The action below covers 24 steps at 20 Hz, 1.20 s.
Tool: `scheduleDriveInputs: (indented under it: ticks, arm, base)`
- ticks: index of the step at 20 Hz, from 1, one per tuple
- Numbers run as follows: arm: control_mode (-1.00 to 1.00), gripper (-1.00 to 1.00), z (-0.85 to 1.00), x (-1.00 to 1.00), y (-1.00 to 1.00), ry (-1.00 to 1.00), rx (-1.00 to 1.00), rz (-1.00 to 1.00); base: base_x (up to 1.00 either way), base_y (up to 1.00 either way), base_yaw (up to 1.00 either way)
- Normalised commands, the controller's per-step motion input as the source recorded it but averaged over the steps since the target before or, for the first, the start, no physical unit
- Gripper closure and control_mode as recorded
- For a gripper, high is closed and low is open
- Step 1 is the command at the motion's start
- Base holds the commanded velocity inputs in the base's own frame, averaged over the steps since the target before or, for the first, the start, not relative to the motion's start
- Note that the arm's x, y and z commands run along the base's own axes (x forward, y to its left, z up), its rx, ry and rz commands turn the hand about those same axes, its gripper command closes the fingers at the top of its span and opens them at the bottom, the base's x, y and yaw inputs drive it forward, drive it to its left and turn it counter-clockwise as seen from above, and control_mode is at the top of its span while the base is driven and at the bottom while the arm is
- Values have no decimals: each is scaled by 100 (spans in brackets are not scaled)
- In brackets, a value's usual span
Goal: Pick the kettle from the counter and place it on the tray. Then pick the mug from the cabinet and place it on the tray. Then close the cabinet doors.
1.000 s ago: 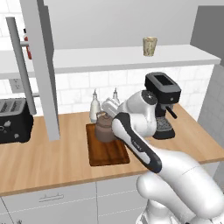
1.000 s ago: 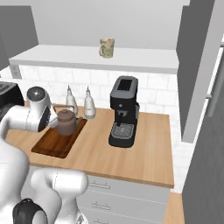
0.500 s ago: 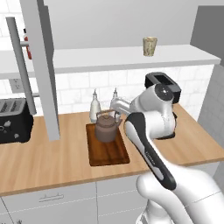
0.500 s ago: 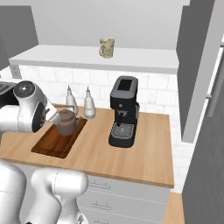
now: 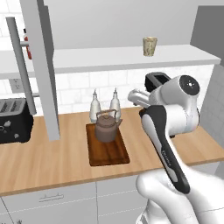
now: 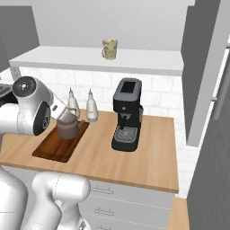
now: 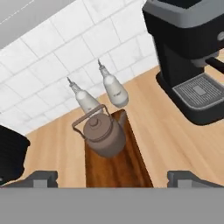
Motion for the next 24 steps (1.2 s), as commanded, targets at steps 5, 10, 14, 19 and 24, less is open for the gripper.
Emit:
scheduleDriveInputs:
  ticks: [5, 10, 14, 19, 24]
  arm:
    - [-100, -100, 50, -8, -46, -17, -1, 0]
    - [-100, -100, 61, 2, -37, -10, -7, 0]
    - [-100, -100, 56, 9, -34, 0, -12, 0]
    - [-100, -100, 62, 21, -17, 4, -17, -4]
    - [-100, -100, 51, 37, -19, 0, -13, -1]
  base:
    - [0, 0, 0]
    - [0, 0, 0]
    - [0, 0, 0]
    - [0, 0, 0]
    - [0, 0, 0]
